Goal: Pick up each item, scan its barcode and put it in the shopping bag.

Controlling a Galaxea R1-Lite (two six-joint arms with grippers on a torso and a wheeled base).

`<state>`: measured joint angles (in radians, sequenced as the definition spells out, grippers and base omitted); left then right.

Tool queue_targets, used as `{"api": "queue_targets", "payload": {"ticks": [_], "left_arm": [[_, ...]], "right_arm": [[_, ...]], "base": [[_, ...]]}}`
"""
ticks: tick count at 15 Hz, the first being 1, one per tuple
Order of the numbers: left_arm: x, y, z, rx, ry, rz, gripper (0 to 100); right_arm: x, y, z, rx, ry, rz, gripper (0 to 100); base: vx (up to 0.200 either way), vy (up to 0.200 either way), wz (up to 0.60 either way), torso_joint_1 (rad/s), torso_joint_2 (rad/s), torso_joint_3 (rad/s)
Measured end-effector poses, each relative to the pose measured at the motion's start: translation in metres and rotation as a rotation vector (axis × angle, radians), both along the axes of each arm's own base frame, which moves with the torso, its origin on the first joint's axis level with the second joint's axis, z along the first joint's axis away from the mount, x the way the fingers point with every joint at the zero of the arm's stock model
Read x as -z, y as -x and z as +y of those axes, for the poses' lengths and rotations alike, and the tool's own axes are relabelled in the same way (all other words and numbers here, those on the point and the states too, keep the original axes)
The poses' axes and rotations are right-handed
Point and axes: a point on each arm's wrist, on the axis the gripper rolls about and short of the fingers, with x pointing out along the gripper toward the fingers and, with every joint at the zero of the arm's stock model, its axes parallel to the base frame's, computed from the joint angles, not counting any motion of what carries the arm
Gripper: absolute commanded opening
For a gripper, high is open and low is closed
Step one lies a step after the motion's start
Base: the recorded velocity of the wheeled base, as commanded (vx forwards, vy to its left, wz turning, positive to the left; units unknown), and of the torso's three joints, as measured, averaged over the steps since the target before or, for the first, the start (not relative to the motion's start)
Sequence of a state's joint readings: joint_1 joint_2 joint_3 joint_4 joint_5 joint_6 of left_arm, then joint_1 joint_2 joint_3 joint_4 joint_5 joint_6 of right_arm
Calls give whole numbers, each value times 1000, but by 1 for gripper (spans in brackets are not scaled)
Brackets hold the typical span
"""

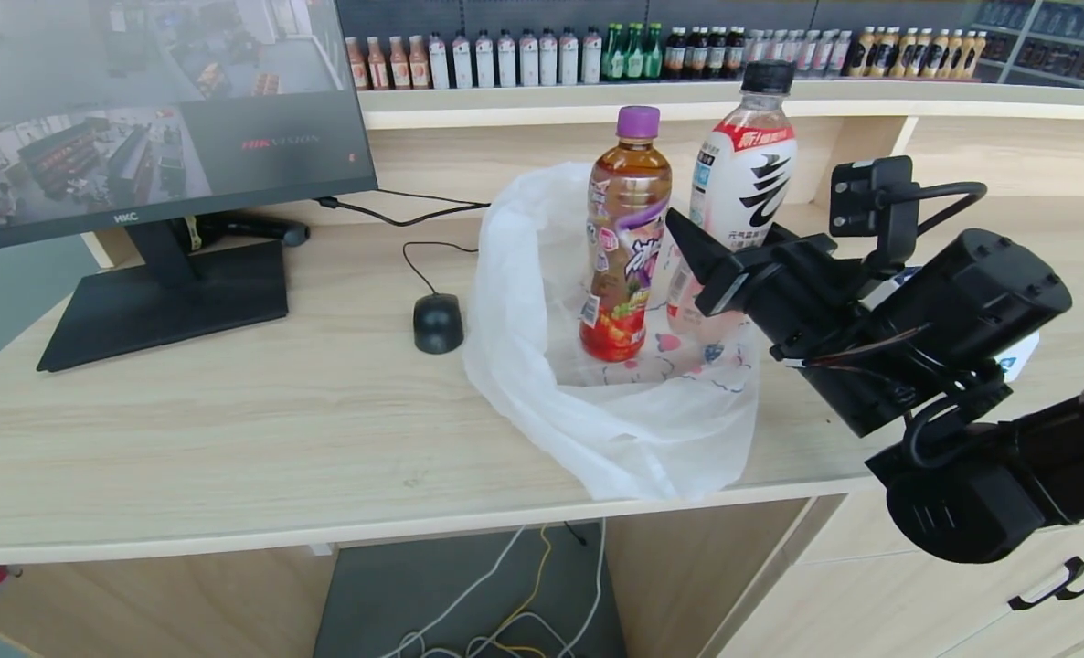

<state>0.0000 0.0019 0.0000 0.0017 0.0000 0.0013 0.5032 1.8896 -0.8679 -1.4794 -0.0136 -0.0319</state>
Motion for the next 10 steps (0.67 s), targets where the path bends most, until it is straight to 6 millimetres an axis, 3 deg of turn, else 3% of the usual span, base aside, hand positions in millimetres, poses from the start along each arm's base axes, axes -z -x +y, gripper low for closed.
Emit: {"api": "queue_targets", "payload": {"ticks": [10], "left_arm": [[0, 0, 0, 0, 1, 0, 100]], "right_arm": [[14, -18, -7, 38, 15, 33, 0]], "base": [[0, 0, 0, 0, 0, 0]]}}
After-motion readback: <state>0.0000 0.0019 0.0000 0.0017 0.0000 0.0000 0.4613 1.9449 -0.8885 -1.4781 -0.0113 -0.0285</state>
